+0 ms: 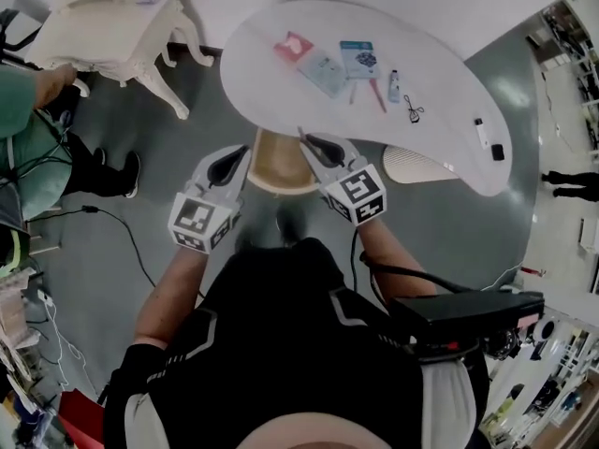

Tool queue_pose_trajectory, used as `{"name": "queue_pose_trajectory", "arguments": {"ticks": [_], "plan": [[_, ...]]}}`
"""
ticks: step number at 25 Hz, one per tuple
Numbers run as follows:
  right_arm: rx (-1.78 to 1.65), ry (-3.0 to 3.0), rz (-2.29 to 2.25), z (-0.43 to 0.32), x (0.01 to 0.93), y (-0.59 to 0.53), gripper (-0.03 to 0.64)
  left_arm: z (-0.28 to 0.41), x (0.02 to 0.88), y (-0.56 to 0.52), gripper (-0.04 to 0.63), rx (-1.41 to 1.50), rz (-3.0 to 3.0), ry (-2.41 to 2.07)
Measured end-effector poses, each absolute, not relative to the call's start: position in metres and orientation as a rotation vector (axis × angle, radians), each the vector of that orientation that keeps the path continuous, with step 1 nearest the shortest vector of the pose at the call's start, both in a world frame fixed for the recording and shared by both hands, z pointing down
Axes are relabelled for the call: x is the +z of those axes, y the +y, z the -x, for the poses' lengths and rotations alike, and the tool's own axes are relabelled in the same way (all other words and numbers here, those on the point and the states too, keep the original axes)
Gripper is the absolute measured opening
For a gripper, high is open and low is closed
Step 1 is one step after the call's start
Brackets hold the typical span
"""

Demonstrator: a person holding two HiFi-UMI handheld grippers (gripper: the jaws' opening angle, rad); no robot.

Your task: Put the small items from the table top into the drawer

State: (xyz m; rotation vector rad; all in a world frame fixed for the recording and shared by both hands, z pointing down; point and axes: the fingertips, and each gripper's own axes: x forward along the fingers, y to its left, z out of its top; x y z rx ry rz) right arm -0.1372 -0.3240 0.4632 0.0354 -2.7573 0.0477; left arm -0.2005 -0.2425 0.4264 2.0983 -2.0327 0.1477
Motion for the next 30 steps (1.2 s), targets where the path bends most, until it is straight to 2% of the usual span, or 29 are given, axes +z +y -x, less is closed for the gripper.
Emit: {"name": "queue_pose_trajectory", "arguments": {"ticks": [30], "plan": [[-0.267,-2.213,0.496,0.151,0.701,-0.303,0.049,0.215,0.612,-0.233,0.0,0.261,-1.75,-1.917]]}}
